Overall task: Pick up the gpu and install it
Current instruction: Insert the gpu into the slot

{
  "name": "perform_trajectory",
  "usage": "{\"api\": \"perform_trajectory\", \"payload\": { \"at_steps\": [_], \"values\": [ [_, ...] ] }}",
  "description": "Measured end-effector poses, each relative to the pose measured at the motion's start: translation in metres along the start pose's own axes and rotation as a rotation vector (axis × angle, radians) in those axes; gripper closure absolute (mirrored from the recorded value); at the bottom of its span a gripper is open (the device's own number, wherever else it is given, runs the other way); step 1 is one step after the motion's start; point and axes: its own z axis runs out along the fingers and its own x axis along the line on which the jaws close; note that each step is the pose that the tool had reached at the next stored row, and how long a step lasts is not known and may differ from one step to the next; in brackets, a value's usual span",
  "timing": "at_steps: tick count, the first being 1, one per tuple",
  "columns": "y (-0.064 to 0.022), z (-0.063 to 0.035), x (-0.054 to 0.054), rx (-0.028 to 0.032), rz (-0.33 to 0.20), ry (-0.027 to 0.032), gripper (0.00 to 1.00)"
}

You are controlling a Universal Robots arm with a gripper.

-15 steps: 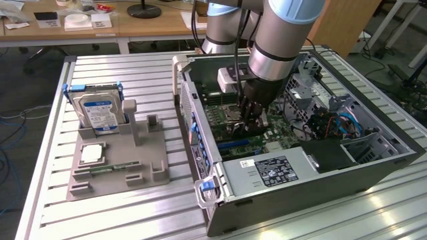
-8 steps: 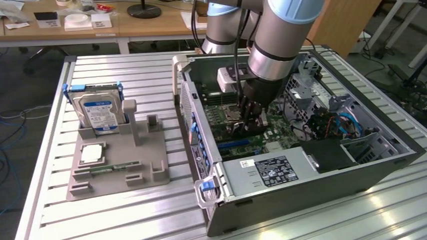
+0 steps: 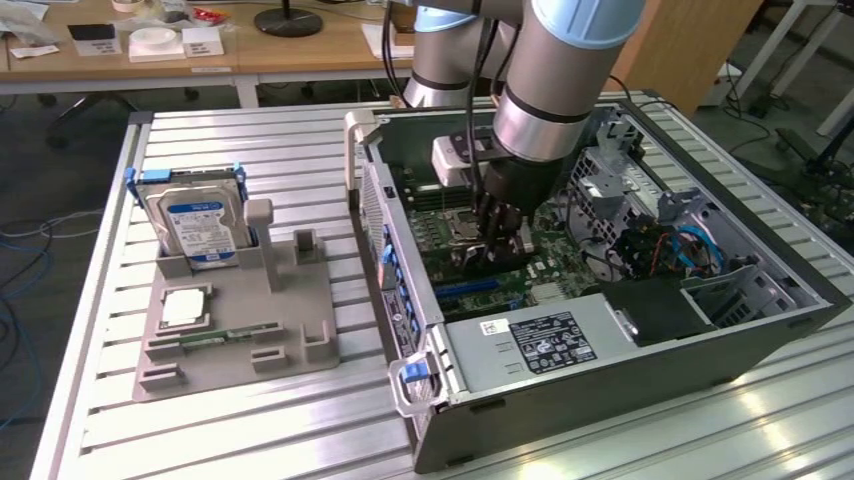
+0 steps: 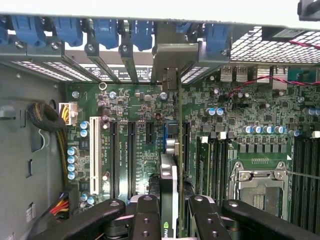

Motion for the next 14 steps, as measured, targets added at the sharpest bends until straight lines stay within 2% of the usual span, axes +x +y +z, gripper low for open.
{"api": "perform_trajectory", "payload": {
  "at_steps": [14],
  "values": [
    [0.0005, 0.0011, -0.0014, 0.0005, -0.002, -0.0003, 0.73]
  ]
}}
